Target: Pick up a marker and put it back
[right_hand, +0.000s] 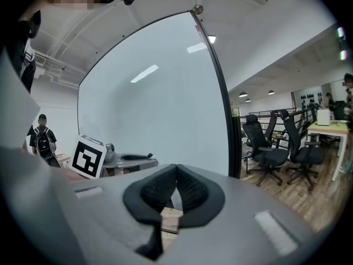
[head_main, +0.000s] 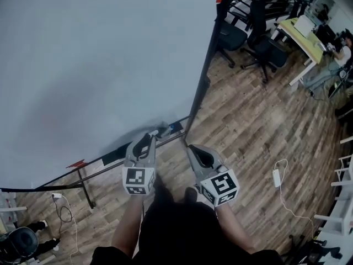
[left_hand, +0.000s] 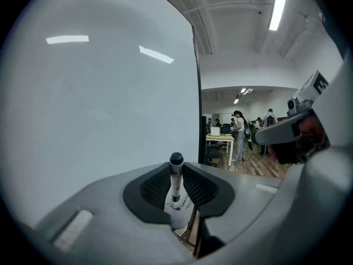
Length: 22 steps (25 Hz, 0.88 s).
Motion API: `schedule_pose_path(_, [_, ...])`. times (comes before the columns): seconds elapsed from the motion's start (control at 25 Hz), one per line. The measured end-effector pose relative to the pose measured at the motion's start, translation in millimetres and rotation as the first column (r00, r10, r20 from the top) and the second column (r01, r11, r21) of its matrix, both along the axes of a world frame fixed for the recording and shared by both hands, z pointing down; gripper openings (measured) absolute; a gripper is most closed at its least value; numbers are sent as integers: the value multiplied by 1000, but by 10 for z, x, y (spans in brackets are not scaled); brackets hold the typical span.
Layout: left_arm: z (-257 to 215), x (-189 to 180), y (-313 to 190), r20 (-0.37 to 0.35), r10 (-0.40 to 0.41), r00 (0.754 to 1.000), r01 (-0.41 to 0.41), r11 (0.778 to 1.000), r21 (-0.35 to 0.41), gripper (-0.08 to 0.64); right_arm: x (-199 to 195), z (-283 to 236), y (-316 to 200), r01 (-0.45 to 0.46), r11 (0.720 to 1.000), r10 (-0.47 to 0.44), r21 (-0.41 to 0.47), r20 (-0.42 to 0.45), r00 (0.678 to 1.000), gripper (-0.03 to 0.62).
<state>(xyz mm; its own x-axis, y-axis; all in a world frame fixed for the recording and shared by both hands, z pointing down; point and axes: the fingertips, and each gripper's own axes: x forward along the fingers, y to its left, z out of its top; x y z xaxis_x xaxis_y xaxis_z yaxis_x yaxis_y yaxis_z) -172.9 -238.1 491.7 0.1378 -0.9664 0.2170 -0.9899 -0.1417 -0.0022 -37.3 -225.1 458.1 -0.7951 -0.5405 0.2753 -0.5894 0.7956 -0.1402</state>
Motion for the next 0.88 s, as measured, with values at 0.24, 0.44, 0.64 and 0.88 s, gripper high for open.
schedule_pose_path(0.24, [242, -23, -64, 1, 12, 1000, -12, 999, -47, 77, -32, 42, -2, -4, 1000, 4, -3, -19, 1000, 2])
schedule_pose_path(0.44, [354, 11, -102, -2, 28, 1000, -28, 997, -69, 77, -17, 99, 1, -15, 1000, 15, -21, -30, 999, 2])
schedule_pose_path(0.64, [464, 36, -129, 20, 49, 999, -47, 995, -87, 77, -7, 151, -22, -23, 999, 22, -33, -36, 999, 2])
schedule_pose_path(0.88, [547, 60, -157, 35, 48, 998, -44, 993, -112, 78, 14, 167, -56, -16, 999, 15, -38, -32, 999, 2])
